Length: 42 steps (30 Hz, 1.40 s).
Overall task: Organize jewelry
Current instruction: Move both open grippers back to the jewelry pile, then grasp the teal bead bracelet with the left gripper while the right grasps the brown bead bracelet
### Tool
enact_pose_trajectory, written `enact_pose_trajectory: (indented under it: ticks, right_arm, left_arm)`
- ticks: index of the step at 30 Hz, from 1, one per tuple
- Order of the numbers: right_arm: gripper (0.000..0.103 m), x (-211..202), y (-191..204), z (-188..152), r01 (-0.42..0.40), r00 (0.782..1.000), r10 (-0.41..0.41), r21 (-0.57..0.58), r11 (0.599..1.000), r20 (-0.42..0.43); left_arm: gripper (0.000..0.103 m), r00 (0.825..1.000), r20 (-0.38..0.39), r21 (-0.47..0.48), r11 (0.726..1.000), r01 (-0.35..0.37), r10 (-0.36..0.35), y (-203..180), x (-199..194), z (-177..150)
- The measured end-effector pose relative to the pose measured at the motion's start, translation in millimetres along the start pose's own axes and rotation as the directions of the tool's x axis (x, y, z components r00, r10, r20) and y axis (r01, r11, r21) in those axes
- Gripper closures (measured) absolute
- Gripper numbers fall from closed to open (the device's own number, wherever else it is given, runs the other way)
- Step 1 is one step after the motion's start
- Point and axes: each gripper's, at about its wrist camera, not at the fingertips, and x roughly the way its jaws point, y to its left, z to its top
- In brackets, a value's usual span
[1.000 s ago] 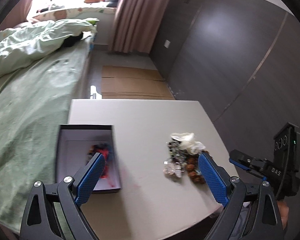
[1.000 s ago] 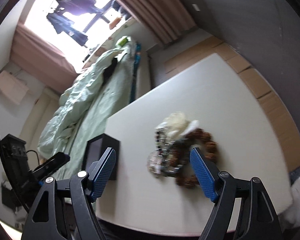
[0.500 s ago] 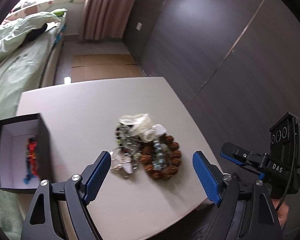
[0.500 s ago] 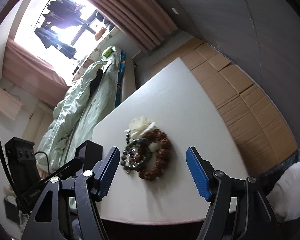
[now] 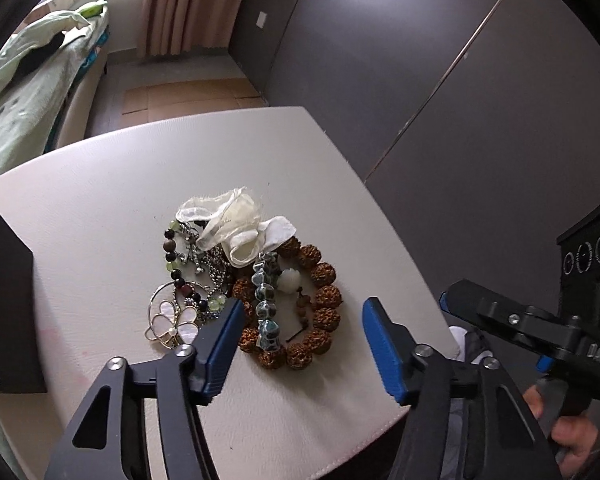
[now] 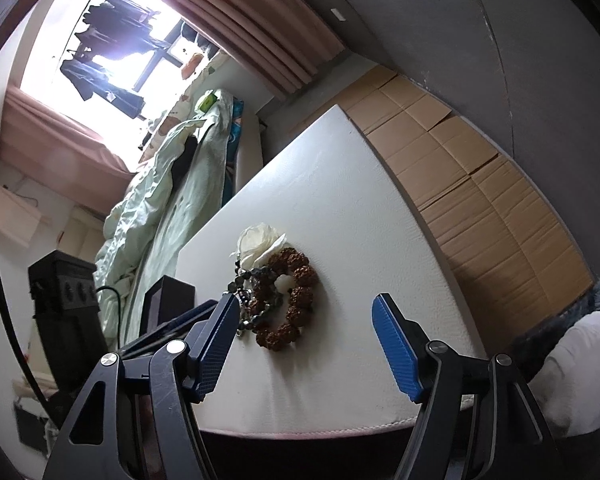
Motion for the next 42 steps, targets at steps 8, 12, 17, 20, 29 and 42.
enact_pose_trajectory:
  ticks: [8, 12, 17, 20, 29, 42]
  right_arm:
    - [0.034, 16.8, 1.8, 0.5, -0.004, 0.999, 0.004, 0.004, 1.0, -0.043]
    - [0.038, 29.9, 3.8, 2.4, 0.008, 0.998, -0.008, -0.004, 1.0, -0.066]
    - [0.049, 46.6, 9.2, 6.8, 0.043, 0.995, -0.045, -0.018, 0.999, -0.088]
    - [0.055, 52.1, 13.1, 7.6, 0.083, 0.992, -0.085, -0.032, 0.996, -0.089]
    - [0.066, 79.5, 28.3, 9.5, 0.21, 0.971, -0.221, -0.112, 0.971, -0.089]
    - [0.082, 112.9, 73.5, -6.2, 0.488, 0.846, -0.533, -0.393, 0.78, -0.007]
  left_arm:
    - [0.093, 1.0, 0.014, -0.022, 0.999, -0.023, 0.023, 16.5, -0.3, -1.3]
    - [0.093, 0.999, 0.044, -0.015, 1.0, -0.003, 0.004, 18.0, -18.3, 2.1]
    - [0.093, 0.996, 0.084, -0.019, 1.0, -0.004, 0.005, 22.7, -41.6, 8.8]
    - [0.093, 0.995, 0.102, -0.02, 1.0, -0.014, 0.016, 29.8, -52.8, 10.6]
    - [0.093, 0.99, 0.126, -0.05, 0.997, -0.059, 0.065, 58.1, -72.8, 8.4]
    - [0.093, 0.985, 0.126, -0.098, 0.989, -0.107, 0.119, 88.2, -88.8, -3.8]
